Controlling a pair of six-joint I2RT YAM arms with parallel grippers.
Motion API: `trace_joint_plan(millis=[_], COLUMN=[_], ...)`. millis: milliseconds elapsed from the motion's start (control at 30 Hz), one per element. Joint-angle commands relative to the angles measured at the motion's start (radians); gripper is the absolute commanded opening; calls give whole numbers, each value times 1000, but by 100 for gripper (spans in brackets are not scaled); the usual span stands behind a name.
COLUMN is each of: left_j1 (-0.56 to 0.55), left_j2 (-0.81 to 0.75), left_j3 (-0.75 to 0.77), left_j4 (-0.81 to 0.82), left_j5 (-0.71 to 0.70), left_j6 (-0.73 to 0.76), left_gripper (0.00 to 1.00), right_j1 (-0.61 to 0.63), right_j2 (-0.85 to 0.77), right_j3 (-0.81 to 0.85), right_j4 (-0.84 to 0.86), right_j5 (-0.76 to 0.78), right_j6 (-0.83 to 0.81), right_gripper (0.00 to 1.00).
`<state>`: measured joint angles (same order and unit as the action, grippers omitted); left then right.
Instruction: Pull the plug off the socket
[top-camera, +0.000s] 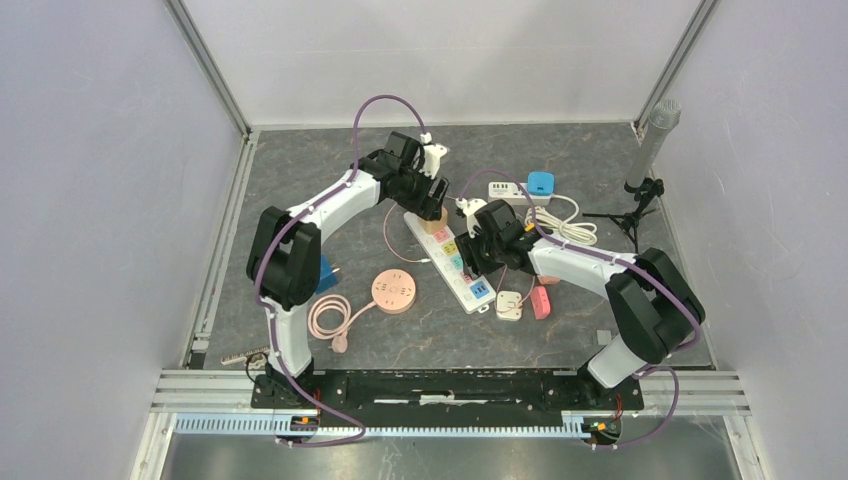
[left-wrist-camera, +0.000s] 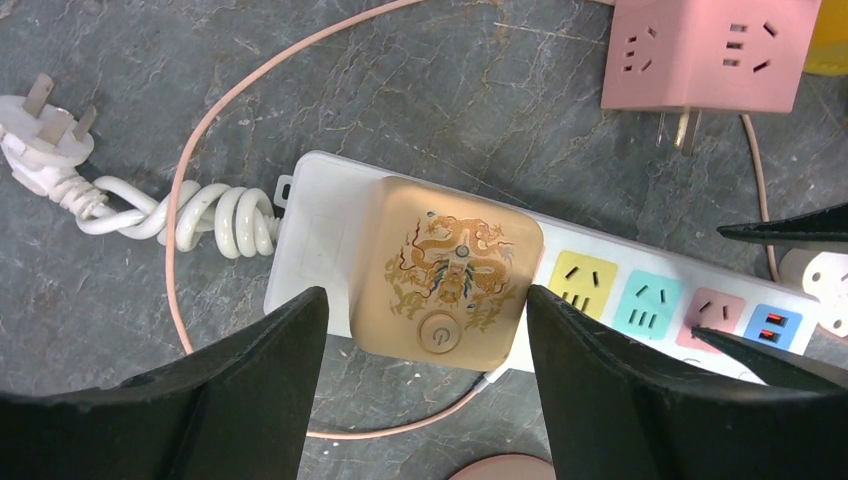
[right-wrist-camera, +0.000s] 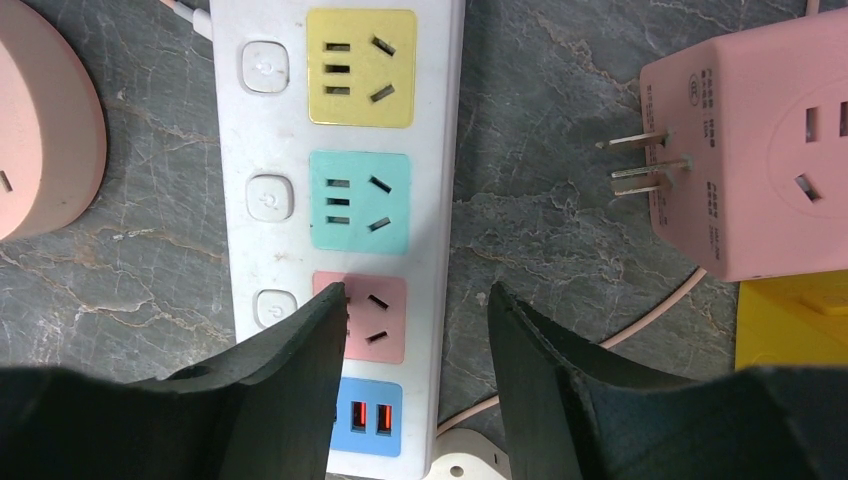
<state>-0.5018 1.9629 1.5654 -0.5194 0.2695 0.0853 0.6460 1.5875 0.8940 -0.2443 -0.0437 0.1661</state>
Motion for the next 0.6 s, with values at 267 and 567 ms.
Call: trace_joint_plan(millis=[267, 567], left_j1=[-1, -16], left_j2=[23, 35], left_j3=[20, 11], left_j4=[-4, -1], left_j5=[103, 24], left_j6=[118, 134], left_gripper=[69, 68], right_j1=[3, 3], right_j2=[20, 31], right_j3=[-18, -18], right_j4=[-29, -44], right_j5=[-21, -6], right_j6=[-45, -62], right_gripper=[59, 59])
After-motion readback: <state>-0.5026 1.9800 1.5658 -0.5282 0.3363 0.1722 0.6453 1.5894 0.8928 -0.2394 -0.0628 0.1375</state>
